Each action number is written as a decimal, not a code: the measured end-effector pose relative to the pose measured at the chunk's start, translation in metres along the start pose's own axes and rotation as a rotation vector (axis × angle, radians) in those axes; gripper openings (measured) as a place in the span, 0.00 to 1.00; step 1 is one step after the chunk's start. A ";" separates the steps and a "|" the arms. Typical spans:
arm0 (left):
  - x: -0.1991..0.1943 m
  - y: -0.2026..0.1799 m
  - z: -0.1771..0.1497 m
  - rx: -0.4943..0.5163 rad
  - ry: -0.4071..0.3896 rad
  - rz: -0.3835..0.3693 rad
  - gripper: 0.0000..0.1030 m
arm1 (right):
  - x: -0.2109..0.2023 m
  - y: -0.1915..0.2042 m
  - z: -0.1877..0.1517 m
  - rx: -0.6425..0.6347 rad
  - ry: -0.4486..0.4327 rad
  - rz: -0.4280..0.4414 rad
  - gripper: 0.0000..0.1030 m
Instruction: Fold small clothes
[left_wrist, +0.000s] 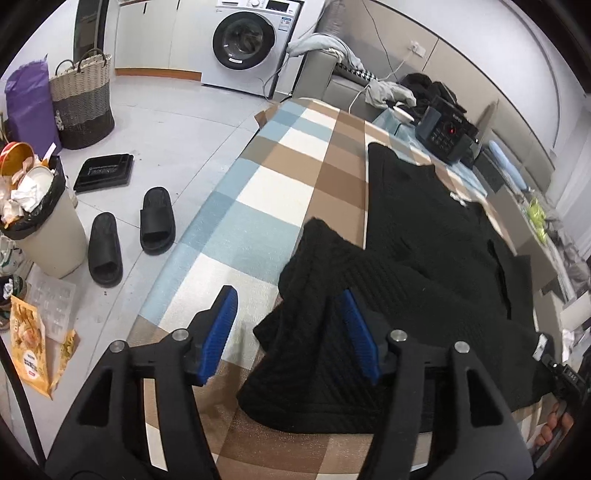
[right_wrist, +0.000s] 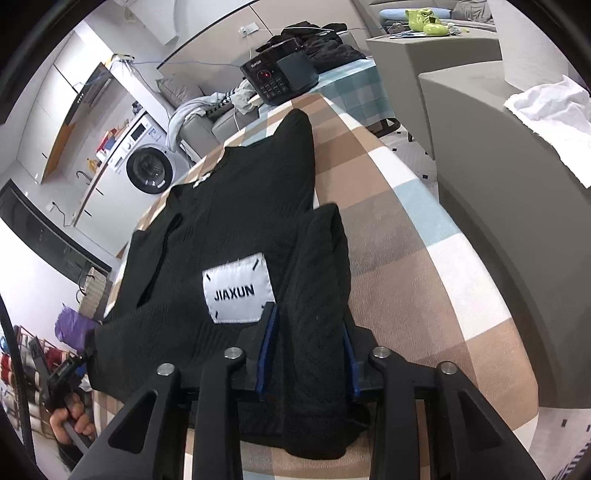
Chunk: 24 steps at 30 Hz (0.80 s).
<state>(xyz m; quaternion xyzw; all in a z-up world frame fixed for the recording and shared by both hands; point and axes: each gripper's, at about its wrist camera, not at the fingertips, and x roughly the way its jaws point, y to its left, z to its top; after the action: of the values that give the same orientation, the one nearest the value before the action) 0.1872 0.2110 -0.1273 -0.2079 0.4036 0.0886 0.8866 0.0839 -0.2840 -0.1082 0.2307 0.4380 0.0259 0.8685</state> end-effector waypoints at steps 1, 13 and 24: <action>-0.001 0.001 0.001 -0.003 -0.004 0.000 0.54 | 0.000 0.000 0.002 0.004 -0.008 0.005 0.41; -0.019 -0.054 0.020 0.111 -0.073 -0.051 0.55 | -0.034 0.026 0.022 -0.094 -0.187 -0.045 0.47; 0.052 -0.109 0.012 0.205 0.075 -0.060 0.55 | 0.022 0.048 0.032 -0.110 -0.072 -0.004 0.51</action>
<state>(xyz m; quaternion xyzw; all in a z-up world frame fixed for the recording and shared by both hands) 0.2648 0.1175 -0.1266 -0.1313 0.4372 0.0124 0.8897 0.1302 -0.2480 -0.0880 0.1825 0.4048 0.0400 0.8951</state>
